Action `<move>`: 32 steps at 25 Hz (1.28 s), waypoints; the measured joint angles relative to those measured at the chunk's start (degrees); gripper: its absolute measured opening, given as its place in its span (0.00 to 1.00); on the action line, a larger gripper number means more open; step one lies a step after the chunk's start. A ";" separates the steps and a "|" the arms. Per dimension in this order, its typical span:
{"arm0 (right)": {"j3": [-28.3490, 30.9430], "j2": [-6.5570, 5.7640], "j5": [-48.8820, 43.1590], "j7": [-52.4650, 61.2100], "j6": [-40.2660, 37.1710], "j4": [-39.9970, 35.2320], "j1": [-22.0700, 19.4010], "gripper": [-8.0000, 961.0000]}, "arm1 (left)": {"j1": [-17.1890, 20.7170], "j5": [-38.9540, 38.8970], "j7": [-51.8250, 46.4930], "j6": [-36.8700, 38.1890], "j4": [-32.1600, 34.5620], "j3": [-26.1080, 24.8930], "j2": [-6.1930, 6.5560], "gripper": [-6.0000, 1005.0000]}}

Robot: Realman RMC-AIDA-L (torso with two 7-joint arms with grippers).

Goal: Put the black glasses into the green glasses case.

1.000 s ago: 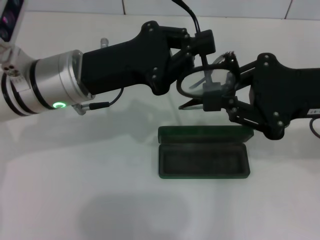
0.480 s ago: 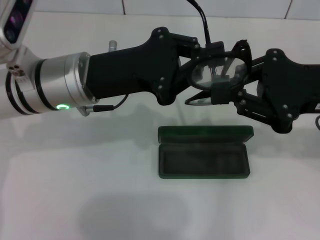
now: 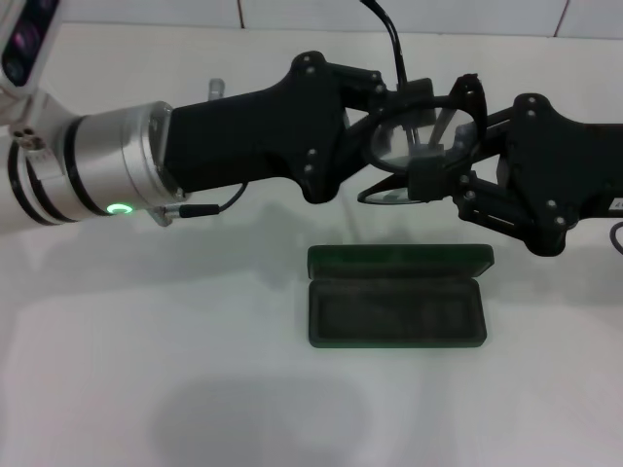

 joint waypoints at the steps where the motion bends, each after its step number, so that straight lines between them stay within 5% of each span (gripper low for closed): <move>1: 0.00 0.00 0.00 -0.01 0.00 0.02 0.00 0.11 | 0.23 -0.26 0.31 -0.28 -0.11 -0.42 -0.06 0.03; 7: -0.01 0.01 0.01 -1.13 -0.84 0.05 -0.14 0.11 | 2.41 -3.16 2.66 -3.24 -5.21 -13.07 -1.43 0.03; 13: 0.13 0.14 0.98 -4.89 -3.30 -0.47 -0.72 0.11 | 4.41 -8.29 4.10 -7.69 -9.52 -17.78 -1.30 0.03; 20: 1.39 0.16 3.84 -10.11 -8.27 -0.11 -0.32 0.11 | 4.70 -10.30 -0.04 -14.75 -9.40 -16.94 -1.11 0.03; 32: 1.31 0.00 3.34 -12.00 -8.97 11.35 8.23 0.11 | -5.11 -2.03 -7.59 -10.37 -9.11 -7.98 -1.20 0.03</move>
